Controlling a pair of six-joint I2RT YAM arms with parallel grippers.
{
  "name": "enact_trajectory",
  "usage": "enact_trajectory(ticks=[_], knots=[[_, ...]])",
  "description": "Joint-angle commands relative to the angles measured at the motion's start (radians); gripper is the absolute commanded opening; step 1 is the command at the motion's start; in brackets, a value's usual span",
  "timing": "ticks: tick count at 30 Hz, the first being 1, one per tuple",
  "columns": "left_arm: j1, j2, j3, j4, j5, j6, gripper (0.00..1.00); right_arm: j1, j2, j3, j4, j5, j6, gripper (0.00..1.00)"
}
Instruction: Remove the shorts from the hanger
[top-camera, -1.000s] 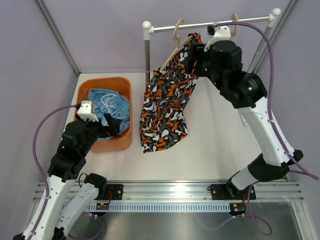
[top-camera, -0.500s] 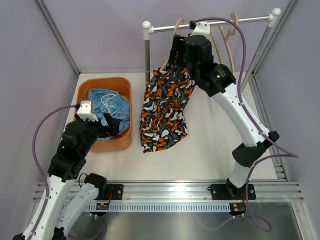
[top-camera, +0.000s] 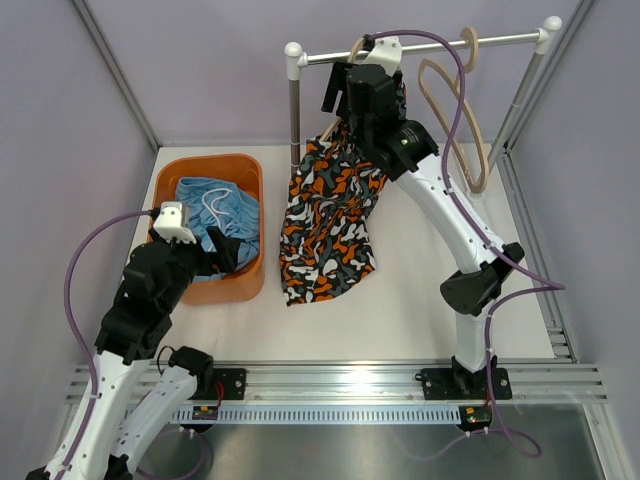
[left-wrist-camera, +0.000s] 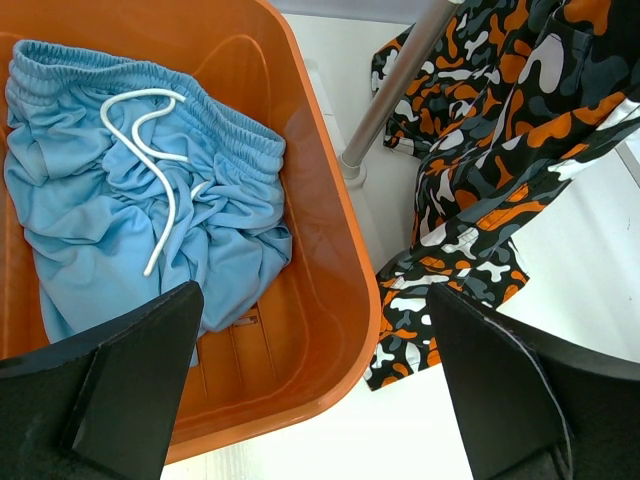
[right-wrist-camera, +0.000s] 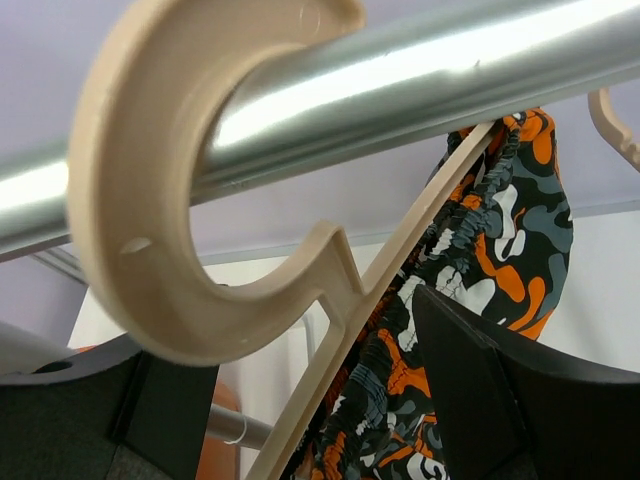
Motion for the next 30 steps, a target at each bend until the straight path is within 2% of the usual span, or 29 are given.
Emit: enact_trajectory(ticks=[1,6,14,20,23,25,30], knots=[[-0.003,-0.008,-0.011,0.032,-0.018,0.016,0.99,0.006,0.013,0.051,0.045,0.075,-0.001,0.81],[-0.003,-0.007,-0.011,0.032,-0.014,0.016,0.99,0.0,0.013,0.032,0.05,0.093,-0.006,0.75],[-0.003,-0.007,-0.013,0.032,-0.011,0.018,0.99,-0.024,0.021,0.034,0.025,0.056,-0.012,0.44],[-0.003,-0.007,-0.013,0.034,-0.008,0.018,0.99,-0.04,0.013,0.023,0.008,0.049,-0.015,0.29],[-0.003,-0.005,-0.013,0.032,-0.006,0.018,0.99,-0.041,0.007,0.025,0.004,0.047,-0.037,0.16],[-0.003,-0.007,-0.013,0.032,-0.006,0.016,0.99,-0.043,0.003,0.026,-0.007,0.05,-0.058,0.0],[-0.003,-0.007,-0.013,0.034,-0.006,0.016,0.99,-0.041,-0.036,0.026,-0.021,0.058,-0.121,0.0]])
